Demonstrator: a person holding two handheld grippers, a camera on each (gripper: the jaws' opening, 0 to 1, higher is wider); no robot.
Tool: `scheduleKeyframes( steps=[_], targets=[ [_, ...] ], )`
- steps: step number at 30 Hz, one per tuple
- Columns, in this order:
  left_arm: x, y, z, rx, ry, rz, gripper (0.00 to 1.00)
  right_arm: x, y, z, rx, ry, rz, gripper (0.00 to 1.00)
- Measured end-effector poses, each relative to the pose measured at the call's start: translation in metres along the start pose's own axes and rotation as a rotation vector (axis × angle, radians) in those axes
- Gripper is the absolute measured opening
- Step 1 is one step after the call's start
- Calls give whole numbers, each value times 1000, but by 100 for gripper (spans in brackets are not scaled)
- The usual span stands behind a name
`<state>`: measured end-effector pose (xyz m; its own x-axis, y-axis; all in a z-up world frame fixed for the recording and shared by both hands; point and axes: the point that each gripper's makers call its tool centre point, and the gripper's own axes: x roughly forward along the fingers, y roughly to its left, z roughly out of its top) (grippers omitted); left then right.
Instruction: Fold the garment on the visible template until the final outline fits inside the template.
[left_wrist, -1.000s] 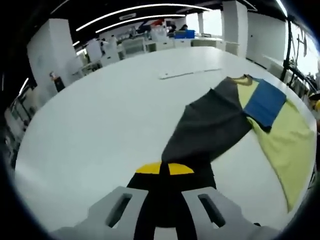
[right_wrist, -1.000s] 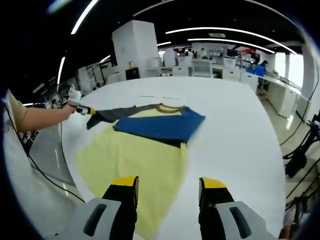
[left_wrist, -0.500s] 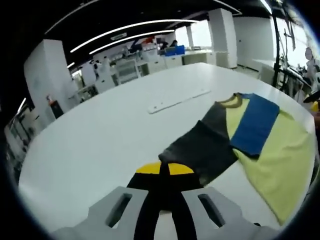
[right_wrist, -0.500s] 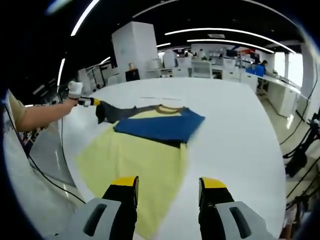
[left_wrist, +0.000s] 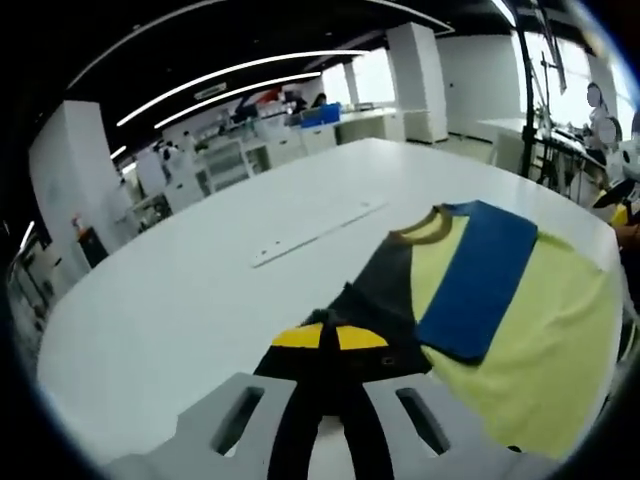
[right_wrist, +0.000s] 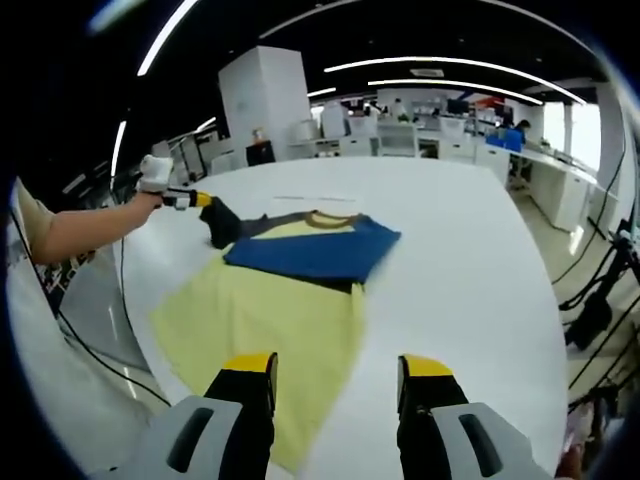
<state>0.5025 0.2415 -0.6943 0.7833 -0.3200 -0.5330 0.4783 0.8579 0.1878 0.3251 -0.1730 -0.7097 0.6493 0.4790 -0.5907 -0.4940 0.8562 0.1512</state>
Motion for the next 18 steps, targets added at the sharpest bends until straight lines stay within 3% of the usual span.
scheduleKeyframes(
  steps=[11, 18],
  targets=[
    [26, -54, 6, 25, 14, -79, 0, -3, 0, -5, 3, 1, 5, 46],
    [42, -92, -11, 42, 67, -128, 0, -6, -4, -10, 12, 2, 1, 46]
  ],
)
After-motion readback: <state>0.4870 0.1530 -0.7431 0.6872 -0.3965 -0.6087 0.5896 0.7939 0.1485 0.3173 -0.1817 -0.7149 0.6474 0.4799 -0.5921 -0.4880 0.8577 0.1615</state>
